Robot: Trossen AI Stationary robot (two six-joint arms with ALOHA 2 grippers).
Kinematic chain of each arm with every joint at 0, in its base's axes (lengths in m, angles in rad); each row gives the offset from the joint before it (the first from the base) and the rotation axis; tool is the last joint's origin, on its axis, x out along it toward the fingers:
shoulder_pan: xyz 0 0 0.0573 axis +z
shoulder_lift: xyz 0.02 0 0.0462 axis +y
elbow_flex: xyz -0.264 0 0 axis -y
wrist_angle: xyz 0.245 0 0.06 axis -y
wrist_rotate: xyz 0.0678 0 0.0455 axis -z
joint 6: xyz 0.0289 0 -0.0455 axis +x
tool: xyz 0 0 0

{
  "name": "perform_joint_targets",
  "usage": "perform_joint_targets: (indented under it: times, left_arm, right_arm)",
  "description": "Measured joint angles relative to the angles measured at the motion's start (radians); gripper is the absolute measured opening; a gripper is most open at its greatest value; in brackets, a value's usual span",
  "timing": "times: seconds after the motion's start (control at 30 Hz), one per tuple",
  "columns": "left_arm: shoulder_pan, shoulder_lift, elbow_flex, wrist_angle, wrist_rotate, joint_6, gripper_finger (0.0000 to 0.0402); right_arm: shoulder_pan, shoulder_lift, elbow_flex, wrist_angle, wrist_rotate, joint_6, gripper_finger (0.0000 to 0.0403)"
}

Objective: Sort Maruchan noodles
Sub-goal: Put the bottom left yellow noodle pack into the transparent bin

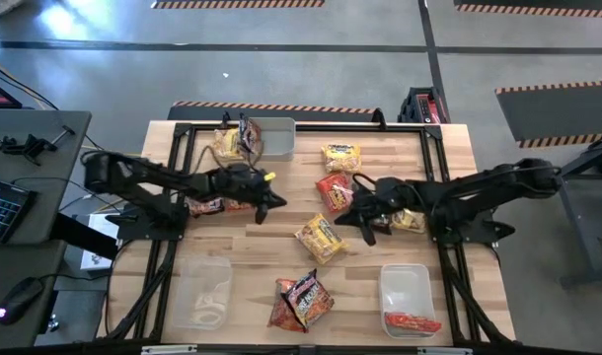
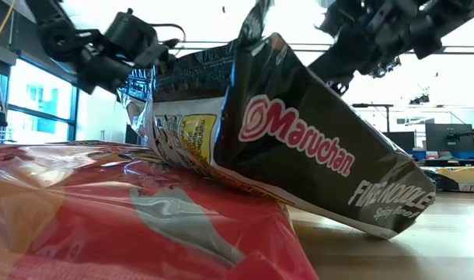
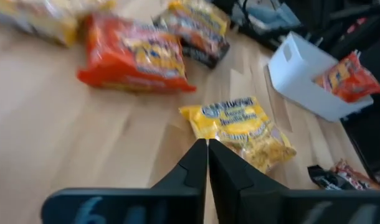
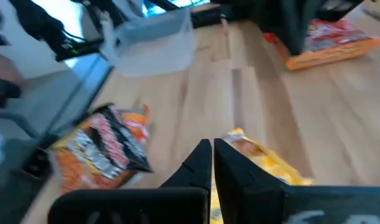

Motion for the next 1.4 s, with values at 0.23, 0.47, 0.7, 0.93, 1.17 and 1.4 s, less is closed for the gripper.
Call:
perform_joint_targets:
  times: [0.23, 0.47, 0.7, 0.93, 1.17, 1.4]
  left_arm:
    - [-0.059, 0.208, 0.134, -0.009, 0.007, -0.019, 0.0069]
    - [-0.074, 0.377, 0.263, -0.015, 0.018, -0.067, 0.0141]
    - [-0.074, 0.51, 0.38, -0.021, 0.092, -0.12, 0.0181]
    - [-0.076, 0.582, 0.463, -0.053, 0.117, -0.077, 0.0171]
    - [-0.079, 0.584, 0.467, -0.062, 0.121, -0.035, 0.0112]
    - [-0.079, 0.585, 0.466, -0.052, 0.178, 0.062, 0.0015]
  right_arm:
    - [-0.053, 0.007, -0.011, 0.0, 0.033, -0.095, 0.0]
    - [-0.06, 0.007, -0.011, -0.001, 0.033, -0.131, 0.0001]
    - [-0.06, 0.007, -0.011, -0.009, 0.034, -0.155, 0.0001]
    - [-0.06, 0.007, -0.011, -0.011, 0.048, -0.164, 0.0001]
    - [-0.06, 0.007, -0.011, -0.018, 0.048, -0.164, 0.0001]
    - [-0.06, 0.007, -0.011, -0.021, 0.059, -0.153, 0.0001]
